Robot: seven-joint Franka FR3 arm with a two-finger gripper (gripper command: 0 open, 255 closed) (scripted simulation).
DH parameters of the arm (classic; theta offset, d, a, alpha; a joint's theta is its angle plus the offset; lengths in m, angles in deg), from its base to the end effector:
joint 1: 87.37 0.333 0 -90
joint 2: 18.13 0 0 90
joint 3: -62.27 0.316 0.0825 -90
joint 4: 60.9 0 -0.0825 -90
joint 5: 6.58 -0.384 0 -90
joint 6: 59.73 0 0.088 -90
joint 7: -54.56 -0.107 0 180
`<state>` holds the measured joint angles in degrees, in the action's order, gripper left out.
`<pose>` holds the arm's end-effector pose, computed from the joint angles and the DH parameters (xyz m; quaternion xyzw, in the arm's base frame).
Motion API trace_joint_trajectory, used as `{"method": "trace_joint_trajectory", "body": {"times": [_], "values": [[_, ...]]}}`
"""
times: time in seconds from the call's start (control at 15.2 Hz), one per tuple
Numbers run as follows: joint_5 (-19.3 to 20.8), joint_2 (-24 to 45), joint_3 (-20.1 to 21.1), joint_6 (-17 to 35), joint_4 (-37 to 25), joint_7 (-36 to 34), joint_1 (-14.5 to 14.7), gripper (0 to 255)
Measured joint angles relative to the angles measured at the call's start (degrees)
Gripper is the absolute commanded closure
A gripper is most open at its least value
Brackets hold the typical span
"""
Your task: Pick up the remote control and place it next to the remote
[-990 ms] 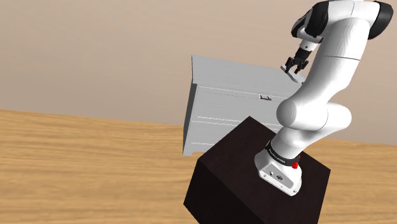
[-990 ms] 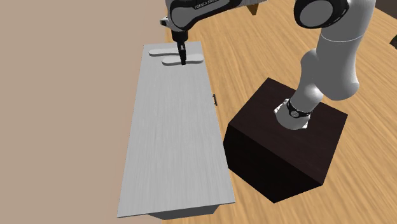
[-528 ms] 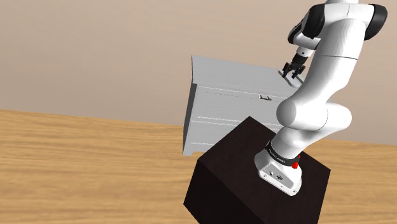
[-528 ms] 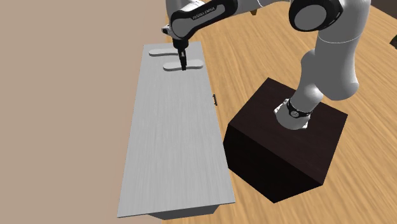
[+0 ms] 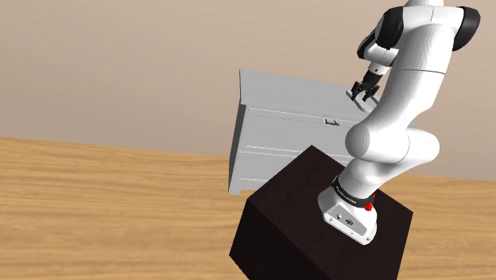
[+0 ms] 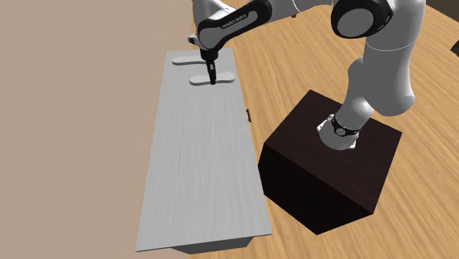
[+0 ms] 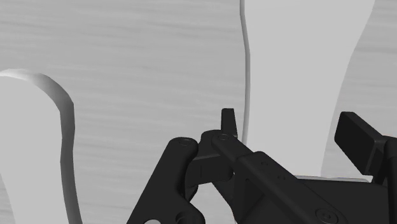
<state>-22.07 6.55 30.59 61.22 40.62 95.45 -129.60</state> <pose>0.2193 -0.6062 0.3465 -0.9427 0.3334 0.0012 0.0097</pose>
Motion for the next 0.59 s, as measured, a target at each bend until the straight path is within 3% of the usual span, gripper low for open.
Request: {"method": "trace_joint_trajectory", "body": {"times": [0.13,0.2,0.59], "values": [[0.0,0.0,0.0,0.01,0.01,0.0,0.0,255],[0.0,0.0,0.0,0.02,0.01,0.0,0.0,0],[-0.01,0.0,0.0,0.02,-0.01,0.0,0.0,0]]}}
